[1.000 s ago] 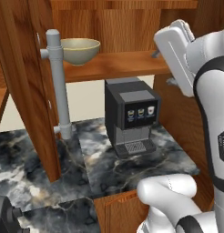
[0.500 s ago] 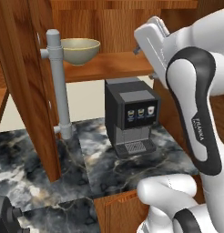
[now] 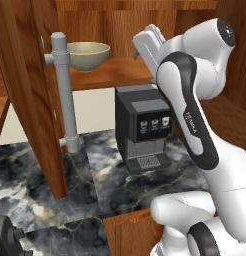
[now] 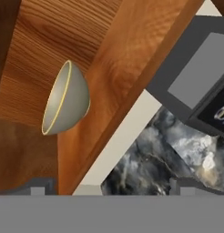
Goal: Pick up the bowls from the cabinet and place each bowl in front of a stool on the dining counter.
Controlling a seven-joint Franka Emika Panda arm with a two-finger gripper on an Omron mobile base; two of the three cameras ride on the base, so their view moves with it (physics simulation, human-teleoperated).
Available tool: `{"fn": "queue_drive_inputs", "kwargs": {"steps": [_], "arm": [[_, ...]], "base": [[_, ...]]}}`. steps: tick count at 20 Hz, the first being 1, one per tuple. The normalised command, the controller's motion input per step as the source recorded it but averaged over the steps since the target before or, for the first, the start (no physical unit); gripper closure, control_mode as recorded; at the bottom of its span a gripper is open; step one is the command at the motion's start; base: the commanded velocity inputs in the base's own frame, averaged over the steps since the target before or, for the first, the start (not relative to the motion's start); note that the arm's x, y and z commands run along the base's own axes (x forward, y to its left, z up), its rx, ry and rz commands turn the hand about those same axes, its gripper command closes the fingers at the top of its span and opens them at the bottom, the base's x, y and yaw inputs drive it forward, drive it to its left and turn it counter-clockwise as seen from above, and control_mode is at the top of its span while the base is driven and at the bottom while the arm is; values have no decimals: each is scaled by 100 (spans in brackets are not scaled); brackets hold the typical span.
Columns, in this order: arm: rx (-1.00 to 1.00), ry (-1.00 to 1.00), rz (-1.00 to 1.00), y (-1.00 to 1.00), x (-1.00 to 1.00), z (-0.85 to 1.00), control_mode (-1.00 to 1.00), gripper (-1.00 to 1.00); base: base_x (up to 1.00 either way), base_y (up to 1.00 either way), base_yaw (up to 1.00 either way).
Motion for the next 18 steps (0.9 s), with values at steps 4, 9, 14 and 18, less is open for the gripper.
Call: {"fn": "queue_drive_inputs", "kwargs": {"steps": [4, 9, 14, 18], "arm": [[3, 0, 0, 4, 77, -21, -100, -100], [1, 0, 0, 14, 79, -13, -100, -100], [0, 0, 0, 28, 57, 2, -100, -100], [0, 0, 0, 38, 40, 7, -100, -100]], "base": [[0, 0, 0], [0, 0, 0], [0, 0, 0], [0, 0, 0]]}}
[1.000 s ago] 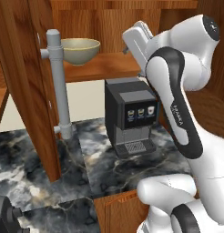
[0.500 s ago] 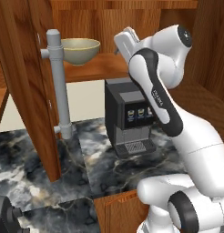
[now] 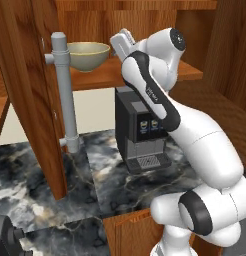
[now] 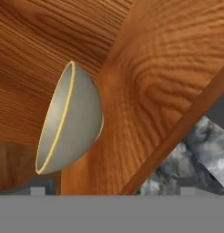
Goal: Pick up the bowls from the cabinet and place each bowl in front of a stool on the dining counter.
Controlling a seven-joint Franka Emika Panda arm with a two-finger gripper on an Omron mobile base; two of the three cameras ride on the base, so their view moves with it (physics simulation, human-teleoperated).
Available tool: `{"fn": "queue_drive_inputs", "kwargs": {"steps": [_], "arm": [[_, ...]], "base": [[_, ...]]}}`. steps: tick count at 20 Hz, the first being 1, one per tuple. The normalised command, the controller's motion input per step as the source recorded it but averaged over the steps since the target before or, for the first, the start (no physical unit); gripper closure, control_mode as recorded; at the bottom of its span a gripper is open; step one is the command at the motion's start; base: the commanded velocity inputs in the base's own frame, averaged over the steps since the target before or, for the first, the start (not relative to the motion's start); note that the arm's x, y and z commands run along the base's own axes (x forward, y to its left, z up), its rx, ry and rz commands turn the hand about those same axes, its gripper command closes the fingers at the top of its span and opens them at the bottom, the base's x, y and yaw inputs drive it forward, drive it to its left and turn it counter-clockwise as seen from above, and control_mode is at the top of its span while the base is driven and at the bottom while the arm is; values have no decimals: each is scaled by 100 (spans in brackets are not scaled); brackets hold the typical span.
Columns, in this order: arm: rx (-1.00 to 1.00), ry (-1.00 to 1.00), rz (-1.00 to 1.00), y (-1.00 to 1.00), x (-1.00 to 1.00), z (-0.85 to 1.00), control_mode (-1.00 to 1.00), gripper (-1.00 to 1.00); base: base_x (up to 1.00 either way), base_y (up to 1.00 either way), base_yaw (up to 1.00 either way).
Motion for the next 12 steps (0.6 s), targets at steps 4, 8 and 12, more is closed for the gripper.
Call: {"fn": "queue_drive_inputs", "kwargs": {"steps": [4, 8, 12], "arm": [[0, 0, 0, 28, 38, 16, -100, -100], [1, 0, 0, 12, 42, 15, -100, -100], [1, 2, 0, 9, 42, 7, -100, -100]], "base": [[0, 0, 0], [0, 0, 0], [0, 0, 0]]}}
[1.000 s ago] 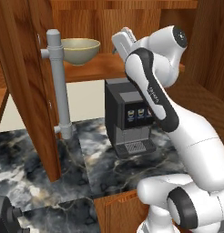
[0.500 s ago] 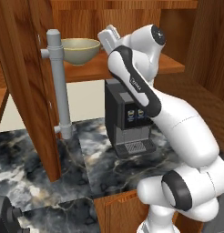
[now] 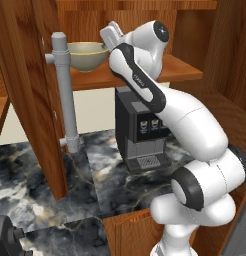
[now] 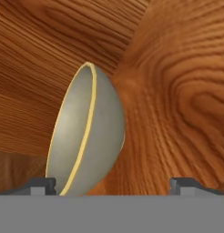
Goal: Pick up the bowls from the cabinet and place each bowl in front of a stool on the dining counter.
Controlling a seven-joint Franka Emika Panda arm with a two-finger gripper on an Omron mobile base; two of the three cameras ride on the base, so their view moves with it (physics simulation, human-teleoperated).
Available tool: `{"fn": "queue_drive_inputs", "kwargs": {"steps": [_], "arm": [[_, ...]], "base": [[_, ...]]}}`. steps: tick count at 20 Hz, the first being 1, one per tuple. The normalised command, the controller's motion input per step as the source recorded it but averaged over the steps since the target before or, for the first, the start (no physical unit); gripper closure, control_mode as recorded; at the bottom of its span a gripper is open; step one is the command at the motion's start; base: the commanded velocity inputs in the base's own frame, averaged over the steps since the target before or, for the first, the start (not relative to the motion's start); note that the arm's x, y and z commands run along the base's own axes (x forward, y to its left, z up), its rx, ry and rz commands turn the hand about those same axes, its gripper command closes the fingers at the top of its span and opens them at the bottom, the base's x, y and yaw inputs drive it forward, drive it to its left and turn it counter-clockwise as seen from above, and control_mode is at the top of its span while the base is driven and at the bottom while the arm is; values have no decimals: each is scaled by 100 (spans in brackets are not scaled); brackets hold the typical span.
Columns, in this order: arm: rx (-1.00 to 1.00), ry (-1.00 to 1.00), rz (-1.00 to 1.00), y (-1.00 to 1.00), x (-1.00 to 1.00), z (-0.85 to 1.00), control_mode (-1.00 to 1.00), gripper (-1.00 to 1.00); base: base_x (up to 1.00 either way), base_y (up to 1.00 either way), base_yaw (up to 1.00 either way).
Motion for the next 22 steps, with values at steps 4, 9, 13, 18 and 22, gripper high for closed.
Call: {"fn": "queue_drive_inputs", "kwargs": {"steps": [4, 9, 13, 18, 22], "arm": [[0, 3, 0, 17, 37, 0, -100, -100], [0, 3, 0, 25, 26, 0, -100, -100], [0, 3, 0, 18, 26, 0, -100, -100], [0, 1, 0, 15, 22, 0, -100, -100], [0, 3, 0, 16, 11, -2, -100, -100]], "base": [[0, 0, 0], [0, 0, 0], [0, 0, 0], [0, 0, 0], [0, 0, 0]]}}
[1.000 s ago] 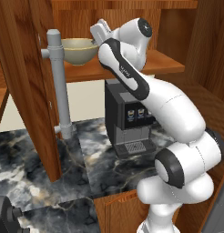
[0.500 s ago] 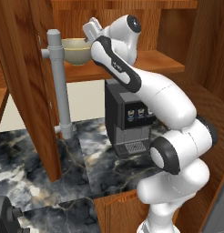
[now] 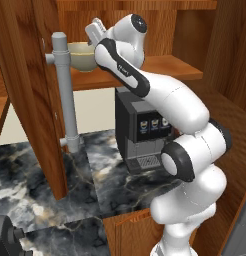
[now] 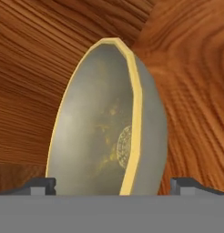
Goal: Pick up the bowls from the cabinet and place each bowl in front of a stool on the dining counter.
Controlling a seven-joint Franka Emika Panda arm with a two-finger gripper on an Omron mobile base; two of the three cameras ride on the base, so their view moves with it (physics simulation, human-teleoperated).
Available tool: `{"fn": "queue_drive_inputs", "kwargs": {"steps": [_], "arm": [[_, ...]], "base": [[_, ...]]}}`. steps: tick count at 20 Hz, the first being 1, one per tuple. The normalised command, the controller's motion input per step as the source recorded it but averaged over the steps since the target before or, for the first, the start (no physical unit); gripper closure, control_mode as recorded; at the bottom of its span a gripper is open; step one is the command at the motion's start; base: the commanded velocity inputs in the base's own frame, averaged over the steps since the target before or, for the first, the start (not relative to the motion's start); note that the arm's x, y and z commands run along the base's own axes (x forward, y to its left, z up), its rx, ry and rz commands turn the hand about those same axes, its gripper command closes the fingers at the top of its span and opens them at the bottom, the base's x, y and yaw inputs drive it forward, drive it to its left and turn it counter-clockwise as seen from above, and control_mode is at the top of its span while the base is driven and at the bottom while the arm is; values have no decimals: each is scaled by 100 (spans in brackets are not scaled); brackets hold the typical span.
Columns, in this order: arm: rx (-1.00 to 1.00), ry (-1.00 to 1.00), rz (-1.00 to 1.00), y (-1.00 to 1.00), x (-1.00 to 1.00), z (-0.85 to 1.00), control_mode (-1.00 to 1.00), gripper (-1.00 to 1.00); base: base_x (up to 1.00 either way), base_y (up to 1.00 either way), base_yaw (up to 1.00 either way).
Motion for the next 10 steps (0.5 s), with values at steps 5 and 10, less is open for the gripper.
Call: {"fn": "queue_drive_inputs", "kwargs": {"steps": [5, 10], "arm": [[0, 4, 0, 11, 1, -4, -100, -100], [0, 4, 0, 7, 0, -3, -100, 100]], "base": [[0, 0, 0], [0, 0, 0]]}}
